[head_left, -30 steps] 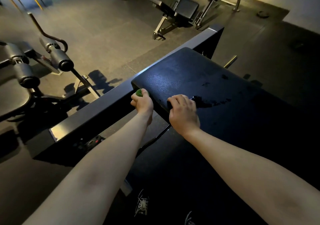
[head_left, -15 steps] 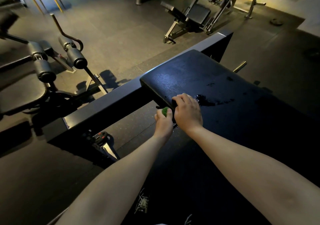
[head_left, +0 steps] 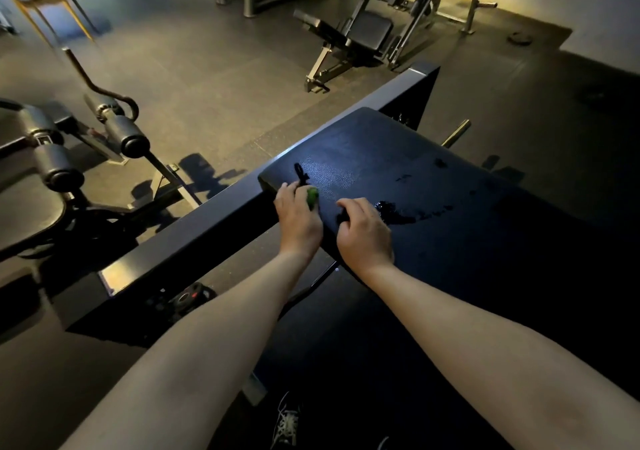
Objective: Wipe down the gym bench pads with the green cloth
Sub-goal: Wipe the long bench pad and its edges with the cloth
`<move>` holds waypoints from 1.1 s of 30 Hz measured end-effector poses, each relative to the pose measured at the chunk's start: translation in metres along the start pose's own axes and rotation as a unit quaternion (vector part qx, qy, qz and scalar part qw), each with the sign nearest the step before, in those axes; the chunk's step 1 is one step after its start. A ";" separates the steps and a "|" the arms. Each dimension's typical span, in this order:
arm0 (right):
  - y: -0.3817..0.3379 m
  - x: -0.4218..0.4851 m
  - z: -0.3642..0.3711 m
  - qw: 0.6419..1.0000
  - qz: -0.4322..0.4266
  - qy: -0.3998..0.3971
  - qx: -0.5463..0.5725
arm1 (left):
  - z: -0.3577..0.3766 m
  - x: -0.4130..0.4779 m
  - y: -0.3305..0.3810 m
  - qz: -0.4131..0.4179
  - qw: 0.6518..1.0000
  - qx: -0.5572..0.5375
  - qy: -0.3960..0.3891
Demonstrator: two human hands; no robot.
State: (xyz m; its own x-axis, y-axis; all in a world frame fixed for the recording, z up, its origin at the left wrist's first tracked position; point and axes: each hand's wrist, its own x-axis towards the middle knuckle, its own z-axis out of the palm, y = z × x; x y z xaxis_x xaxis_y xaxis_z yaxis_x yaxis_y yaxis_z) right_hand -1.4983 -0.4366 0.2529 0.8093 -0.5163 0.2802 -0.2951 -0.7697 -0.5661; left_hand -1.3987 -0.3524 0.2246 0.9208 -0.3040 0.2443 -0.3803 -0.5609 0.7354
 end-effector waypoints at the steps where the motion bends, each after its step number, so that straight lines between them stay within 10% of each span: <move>1: 0.001 0.001 -0.001 1.000 0.017 0.008 0.012 | -0.002 -0.005 -0.004 0.031 1.000 0.002 -0.004; 11: 0.001 -0.005 -0.018 0.990 0.071 0.026 0.120 | -0.028 -0.064 0.016 0.189 0.970 -0.014 -0.155; 20: 0.001 -0.002 -0.005 1.000 -0.005 0.020 0.018 | -0.034 0.027 -0.002 0.018 0.998 -0.004 -0.067; 33: -0.002 -0.002 -0.007 0.991 0.085 0.047 0.092 | -0.016 -0.047 0.023 0.144 0.984 -0.036 -0.101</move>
State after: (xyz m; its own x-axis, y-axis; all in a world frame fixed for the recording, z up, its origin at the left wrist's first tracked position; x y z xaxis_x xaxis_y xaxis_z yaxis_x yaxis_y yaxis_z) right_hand -1.5033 -0.4365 0.2590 0.7026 -0.6717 0.2351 -0.3182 -0.5920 -0.7405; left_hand -1.4491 -0.3392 0.2402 0.7376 -0.5929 0.3230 -0.6086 -0.3765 0.6985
